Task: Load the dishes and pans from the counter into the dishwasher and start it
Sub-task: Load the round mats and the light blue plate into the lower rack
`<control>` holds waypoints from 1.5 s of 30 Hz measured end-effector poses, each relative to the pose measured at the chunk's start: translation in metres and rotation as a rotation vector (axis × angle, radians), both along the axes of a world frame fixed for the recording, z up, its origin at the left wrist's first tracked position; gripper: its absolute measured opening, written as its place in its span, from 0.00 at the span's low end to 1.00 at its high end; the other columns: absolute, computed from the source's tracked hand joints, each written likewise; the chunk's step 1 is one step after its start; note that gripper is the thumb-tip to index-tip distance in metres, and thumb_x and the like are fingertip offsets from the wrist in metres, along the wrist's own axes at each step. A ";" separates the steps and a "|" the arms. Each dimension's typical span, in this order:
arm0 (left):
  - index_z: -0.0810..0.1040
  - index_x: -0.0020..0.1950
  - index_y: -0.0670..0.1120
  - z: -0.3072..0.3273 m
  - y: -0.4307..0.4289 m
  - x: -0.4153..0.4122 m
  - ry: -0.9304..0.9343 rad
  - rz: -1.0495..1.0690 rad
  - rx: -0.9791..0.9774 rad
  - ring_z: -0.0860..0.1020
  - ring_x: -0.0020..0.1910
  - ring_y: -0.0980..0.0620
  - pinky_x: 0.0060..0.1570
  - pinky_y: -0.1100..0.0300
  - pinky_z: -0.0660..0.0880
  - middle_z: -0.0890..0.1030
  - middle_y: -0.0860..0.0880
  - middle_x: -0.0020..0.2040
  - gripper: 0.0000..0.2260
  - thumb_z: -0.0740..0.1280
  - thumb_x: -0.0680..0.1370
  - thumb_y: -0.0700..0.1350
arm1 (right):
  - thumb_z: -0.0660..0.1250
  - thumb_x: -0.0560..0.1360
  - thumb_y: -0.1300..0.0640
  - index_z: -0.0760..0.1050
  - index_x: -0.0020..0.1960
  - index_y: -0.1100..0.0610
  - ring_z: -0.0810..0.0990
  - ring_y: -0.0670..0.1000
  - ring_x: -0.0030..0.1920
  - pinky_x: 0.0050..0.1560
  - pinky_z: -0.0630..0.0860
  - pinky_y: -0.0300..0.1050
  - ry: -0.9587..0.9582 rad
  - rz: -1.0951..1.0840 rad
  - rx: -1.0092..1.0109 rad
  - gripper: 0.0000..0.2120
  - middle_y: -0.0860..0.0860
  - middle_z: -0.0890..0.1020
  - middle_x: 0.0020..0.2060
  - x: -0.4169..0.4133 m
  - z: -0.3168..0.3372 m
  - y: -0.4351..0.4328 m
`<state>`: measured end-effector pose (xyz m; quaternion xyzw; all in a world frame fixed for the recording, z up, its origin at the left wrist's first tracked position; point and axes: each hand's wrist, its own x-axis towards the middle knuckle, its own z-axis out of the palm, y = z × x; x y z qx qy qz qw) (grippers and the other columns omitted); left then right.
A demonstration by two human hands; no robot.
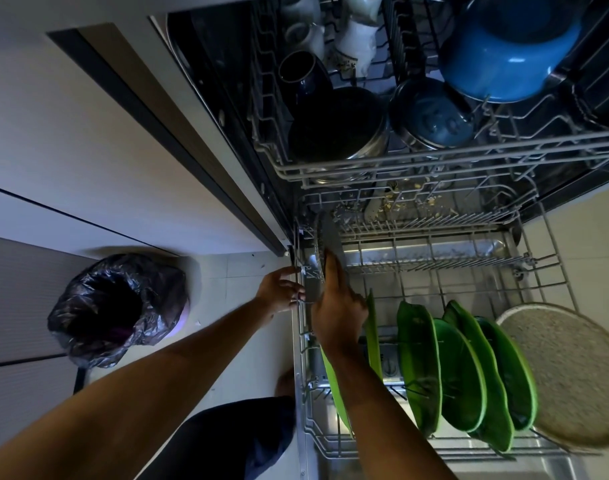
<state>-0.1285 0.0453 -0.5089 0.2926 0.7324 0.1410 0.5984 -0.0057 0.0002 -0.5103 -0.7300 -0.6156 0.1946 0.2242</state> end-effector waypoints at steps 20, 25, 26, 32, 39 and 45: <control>0.69 0.73 0.46 0.006 0.001 -0.002 -0.003 -0.032 -0.038 0.78 0.62 0.41 0.58 0.47 0.78 0.76 0.37 0.65 0.24 0.60 0.79 0.28 | 0.67 0.72 0.60 0.68 0.75 0.56 0.81 0.52 0.62 0.53 0.81 0.56 0.078 0.064 0.074 0.31 0.52 0.77 0.68 -0.021 -0.004 0.022; 0.69 0.73 0.44 0.004 0.002 -0.003 -0.023 0.016 -0.037 0.80 0.58 0.42 0.55 0.51 0.79 0.80 0.38 0.59 0.23 0.61 0.80 0.29 | 0.67 0.73 0.58 0.68 0.75 0.55 0.83 0.54 0.59 0.51 0.81 0.56 0.072 0.056 0.041 0.30 0.53 0.79 0.67 -0.023 -0.010 0.006; 0.70 0.72 0.44 0.003 0.002 -0.004 -0.027 0.012 -0.037 0.82 0.55 0.43 0.54 0.52 0.80 0.81 0.39 0.56 0.23 0.61 0.79 0.29 | 0.67 0.73 0.59 0.68 0.75 0.55 0.84 0.55 0.57 0.49 0.82 0.57 0.089 0.015 0.025 0.30 0.53 0.79 0.67 -0.021 -0.013 0.001; 0.72 0.71 0.46 -0.001 0.003 -0.003 -0.043 0.034 -0.033 0.83 0.53 0.43 0.56 0.46 0.79 0.81 0.37 0.57 0.23 0.60 0.79 0.28 | 0.59 0.74 0.63 0.67 0.76 0.52 0.84 0.53 0.54 0.49 0.81 0.55 0.130 -0.045 0.057 0.30 0.48 0.75 0.70 -0.008 -0.016 0.003; 0.71 0.72 0.46 -0.004 0.004 -0.004 -0.041 0.038 -0.029 0.81 0.52 0.45 0.59 0.44 0.78 0.80 0.38 0.59 0.23 0.60 0.79 0.28 | 0.62 0.74 0.64 0.66 0.76 0.54 0.82 0.50 0.59 0.54 0.81 0.53 0.155 -0.024 0.092 0.31 0.49 0.77 0.69 -0.015 -0.016 0.036; 0.71 0.72 0.46 -0.008 0.005 -0.006 -0.058 0.041 -0.042 0.77 0.63 0.38 0.59 0.45 0.78 0.75 0.35 0.65 0.23 0.58 0.80 0.28 | 0.59 0.78 0.55 0.62 0.77 0.53 0.80 0.56 0.62 0.52 0.81 0.57 0.119 0.084 0.014 0.28 0.54 0.75 0.69 -0.025 -0.035 0.056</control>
